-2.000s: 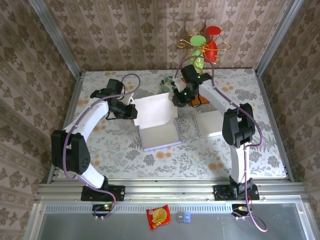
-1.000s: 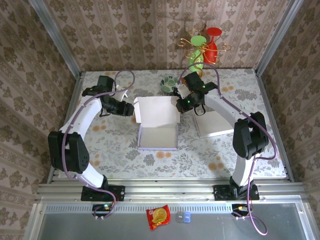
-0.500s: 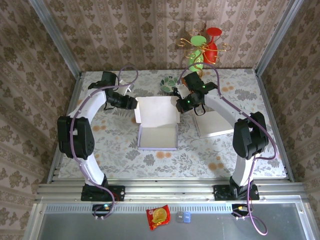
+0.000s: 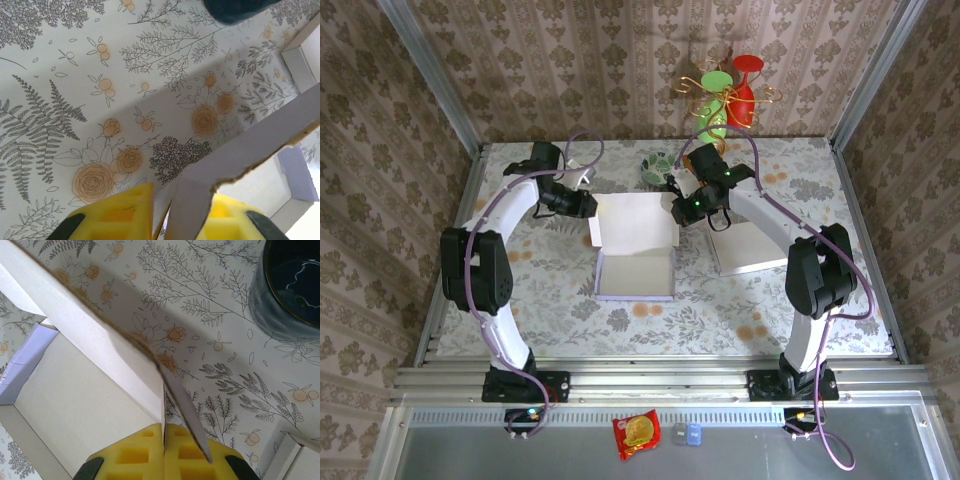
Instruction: Fold the paper box
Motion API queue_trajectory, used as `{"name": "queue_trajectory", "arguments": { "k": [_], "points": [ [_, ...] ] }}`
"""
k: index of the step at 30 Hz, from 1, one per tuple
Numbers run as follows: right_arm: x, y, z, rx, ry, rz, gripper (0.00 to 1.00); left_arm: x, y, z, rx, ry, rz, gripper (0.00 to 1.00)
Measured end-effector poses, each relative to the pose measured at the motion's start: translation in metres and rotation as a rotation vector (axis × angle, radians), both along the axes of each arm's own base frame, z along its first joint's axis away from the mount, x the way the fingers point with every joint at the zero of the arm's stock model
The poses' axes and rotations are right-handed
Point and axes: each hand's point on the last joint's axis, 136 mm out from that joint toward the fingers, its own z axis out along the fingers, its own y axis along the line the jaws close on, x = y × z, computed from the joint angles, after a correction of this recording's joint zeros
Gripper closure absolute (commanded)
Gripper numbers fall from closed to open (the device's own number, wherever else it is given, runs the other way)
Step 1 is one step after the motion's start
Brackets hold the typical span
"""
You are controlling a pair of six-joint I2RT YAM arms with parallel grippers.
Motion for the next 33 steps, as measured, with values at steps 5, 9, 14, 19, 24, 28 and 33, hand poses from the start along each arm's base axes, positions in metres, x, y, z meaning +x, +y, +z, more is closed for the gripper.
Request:
{"name": "queue_trajectory", "arguments": {
  "k": [5,9,14,19,24,28,33],
  "points": [
    [0.000,0.001,0.001,0.001,0.000,0.000,1.00,0.000,0.001,-0.001,0.025,-0.003,0.004,0.82],
    [0.001,0.001,0.003,0.004,-0.004,-0.001,1.00,0.001,0.003,-0.002,0.052,-0.009,0.009,0.84],
    [0.001,0.003,0.002,0.004,-0.004,0.001,1.00,-0.002,0.003,-0.001,0.067,-0.014,0.008,0.91],
    [0.002,0.005,0.003,0.004,-0.003,0.002,1.00,-0.003,0.001,-0.001,0.078,-0.011,0.013,1.00],
    [0.003,0.007,0.001,-0.009,0.009,-0.039,1.00,-0.004,0.001,0.000,0.112,0.000,0.057,1.00],
    [0.002,0.011,0.000,-0.029,0.016,-0.107,1.00,-0.013,0.005,0.010,0.121,0.008,0.132,1.00],
    [-0.002,0.023,0.002,-0.045,0.016,-0.206,1.00,-0.030,0.014,0.021,0.099,0.038,0.253,1.00]
  ]
}}
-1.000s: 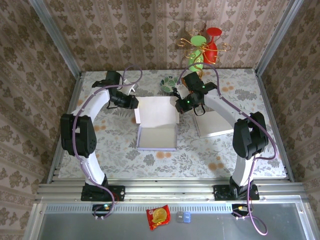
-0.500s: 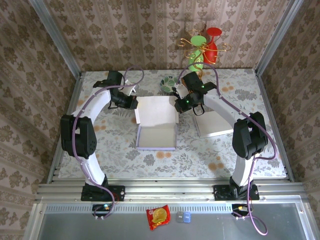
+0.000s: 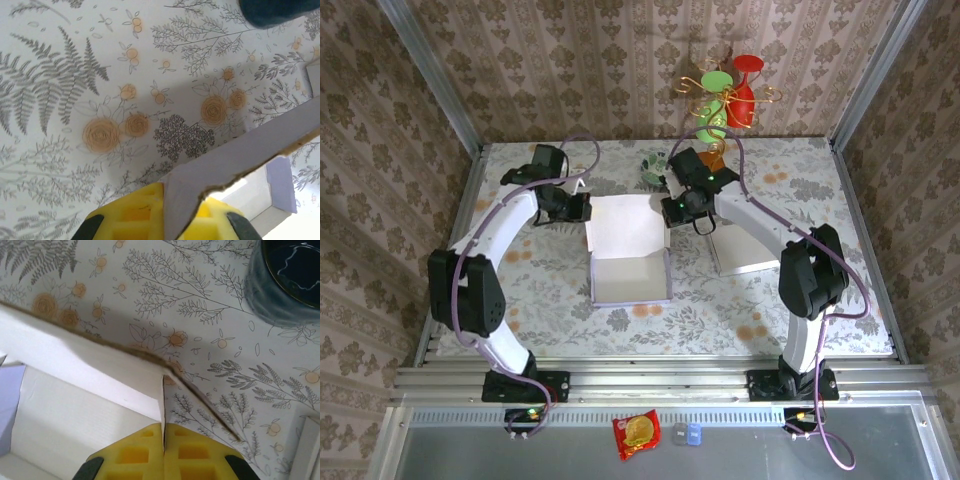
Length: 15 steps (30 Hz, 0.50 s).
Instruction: Fold the paper box
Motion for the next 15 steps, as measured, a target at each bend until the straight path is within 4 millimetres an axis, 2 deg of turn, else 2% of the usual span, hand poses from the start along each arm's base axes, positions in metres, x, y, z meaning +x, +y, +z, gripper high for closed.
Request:
{"name": "queue_trajectory", "arguments": {
  "k": [4,7,15],
  "points": [
    [0.005,0.009,0.015,0.000,-0.031,-0.083,1.00,-0.005,0.005,0.001,-0.025,0.002,0.097,1.00],
    [0.013,0.015,0.028,0.018,-0.062,-0.142,1.00,0.000,0.009,0.004,-0.031,-0.029,0.150,1.00],
    [0.041,0.026,0.046,0.106,-0.178,-0.226,1.00,0.037,0.018,0.016,-0.061,-0.184,0.222,1.00]
  ]
}}
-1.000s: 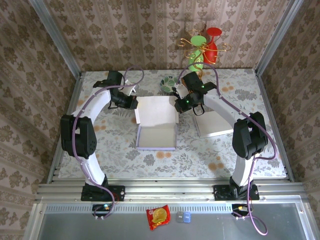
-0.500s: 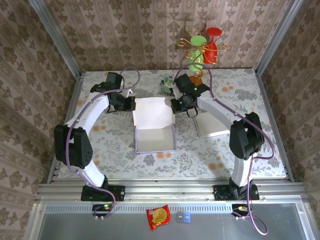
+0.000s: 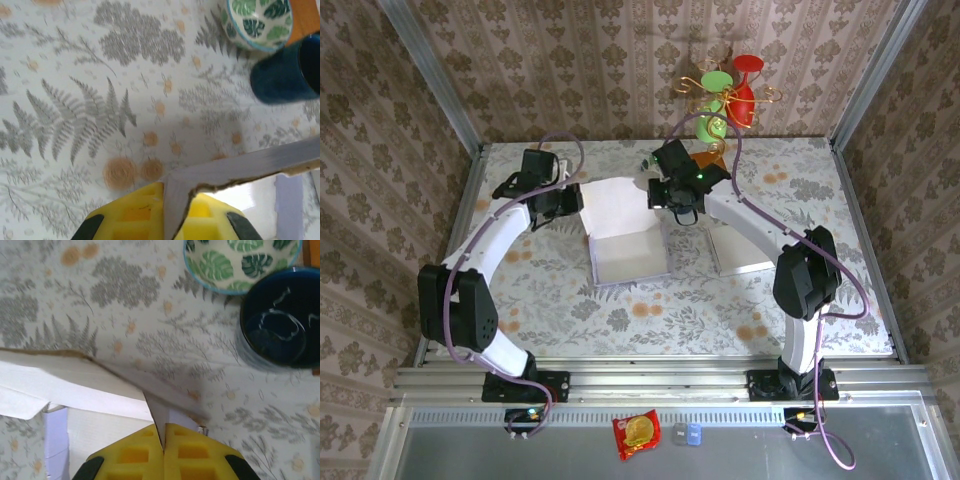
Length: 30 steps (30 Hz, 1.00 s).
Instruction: Fold the paper box
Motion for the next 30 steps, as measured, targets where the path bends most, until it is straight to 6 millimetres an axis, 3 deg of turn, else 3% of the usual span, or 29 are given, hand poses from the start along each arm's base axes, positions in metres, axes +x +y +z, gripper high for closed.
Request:
{"name": "queue_trajectory", "arguments": {
  "k": [3,10,24,30],
  "points": [
    [0.010,0.006,-0.004,0.035,-0.056,-0.007,1.00,0.012,0.004,-0.001,0.002,-0.063,0.022,1.00],
    [0.013,0.007,-0.041,0.063,-0.094,-0.019,1.00,0.019,0.005,-0.024,0.002,-0.144,0.036,1.00],
    [0.014,0.006,-0.053,0.193,-0.233,-0.082,1.00,0.009,0.001,-0.028,-0.048,-0.332,0.024,0.98],
    [0.002,0.008,-0.060,0.217,-0.306,-0.085,1.00,0.001,0.002,-0.033,-0.067,-0.387,0.023,0.97]
  ]
}}
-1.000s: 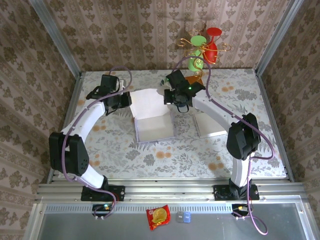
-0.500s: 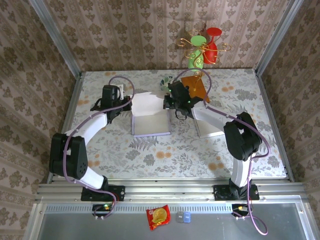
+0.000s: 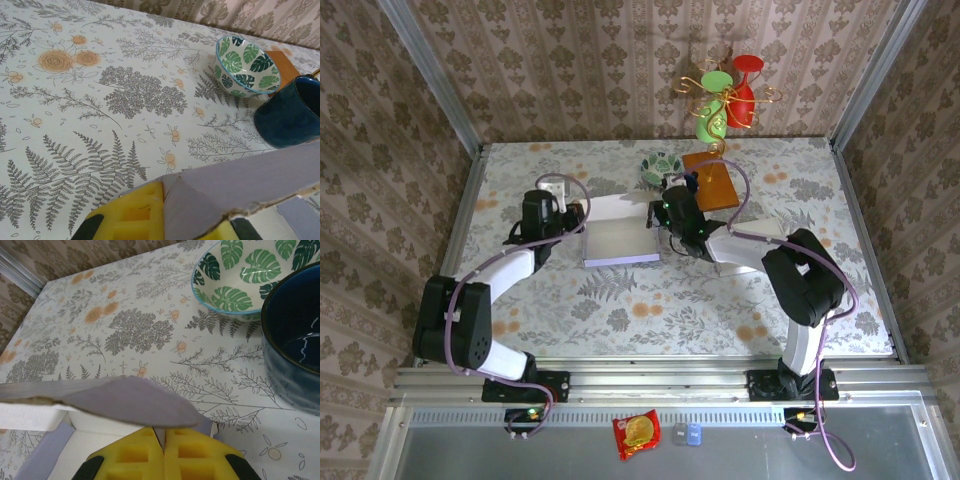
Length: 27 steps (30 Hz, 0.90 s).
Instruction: Fold the paper box
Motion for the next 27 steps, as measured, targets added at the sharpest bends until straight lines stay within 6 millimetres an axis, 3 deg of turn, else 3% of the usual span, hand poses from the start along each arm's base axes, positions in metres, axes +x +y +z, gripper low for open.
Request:
{"name": "queue_trajectory", "arguments": {
  "k": [16,23,27],
  "points": [
    [-0.033,-0.007,0.001,-0.055,-0.041,-0.026,0.95,-0.048,-0.009,-0.005,0.004,-0.065,-0.007,0.96],
    [-0.054,-0.008,-0.012,-0.081,0.020,-0.010,0.75,-0.066,-0.012,-0.017,0.021,-0.048,-0.005,0.98],
    [-0.068,-0.009,-0.004,-0.068,0.057,0.010,0.59,-0.070,-0.015,-0.017,0.029,-0.046,-0.009,0.99]
  ]
}}
